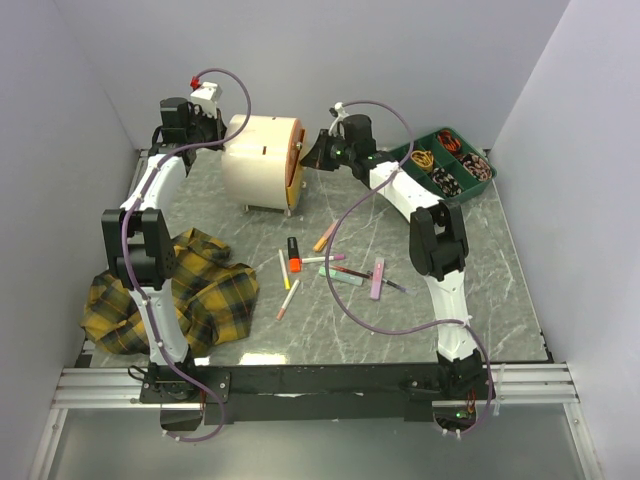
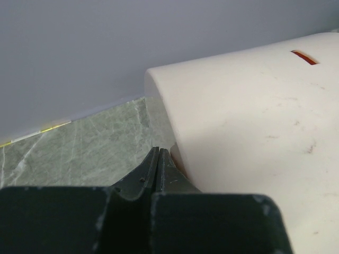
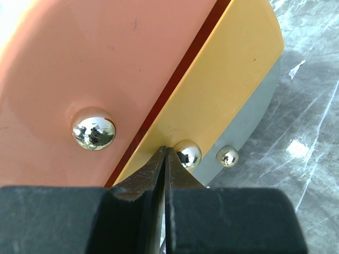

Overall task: Sort the stationery into containers
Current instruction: Close the drawer in the storage box, then open the drawer in the storage box.

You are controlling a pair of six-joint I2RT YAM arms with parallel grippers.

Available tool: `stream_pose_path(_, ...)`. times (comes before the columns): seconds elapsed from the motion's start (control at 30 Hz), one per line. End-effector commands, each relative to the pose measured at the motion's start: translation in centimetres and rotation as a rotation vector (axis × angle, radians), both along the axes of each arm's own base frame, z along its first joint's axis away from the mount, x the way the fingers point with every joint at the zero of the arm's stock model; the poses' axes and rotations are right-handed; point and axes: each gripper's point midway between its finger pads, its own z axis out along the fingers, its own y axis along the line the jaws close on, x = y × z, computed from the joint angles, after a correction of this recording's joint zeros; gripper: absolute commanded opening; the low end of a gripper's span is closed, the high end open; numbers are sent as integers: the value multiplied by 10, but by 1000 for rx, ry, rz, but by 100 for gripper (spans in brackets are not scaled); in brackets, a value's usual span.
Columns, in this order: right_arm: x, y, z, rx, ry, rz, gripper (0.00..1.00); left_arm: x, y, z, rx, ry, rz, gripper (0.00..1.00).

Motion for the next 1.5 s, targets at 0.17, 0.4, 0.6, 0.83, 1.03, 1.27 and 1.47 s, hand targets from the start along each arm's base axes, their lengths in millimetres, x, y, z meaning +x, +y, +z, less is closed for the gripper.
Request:
stream_pose_path(0.17,0,17,26,35,-63,16,9,-4,-5,23,5,-56,-18,1)
stream_pose_path(0.4,-1,21,24,36,-59,19,9,-6,-4,23,12,-55,-11,1)
stream_pose_path(0.6,1,20,23,34,-63,11,10,-5,-2,24,19,-60,0,1)
stream_pose_path(0.83,1,27,25,36,-70,14,13,-3,2,25,28,-64,16,1)
stream_pose_path(1.03,-2,5,41,39,-74,7,14,-3,11,29,30,-62,62,1)
stream_pose_path(1.27,-10,-70,48,99,-19,25,80,-12,47,42,58,-47,148,43)
stream_pose_path(1.47,-25,-87,62,299,-1,162,82,-30,63,38,95,-6,143,65)
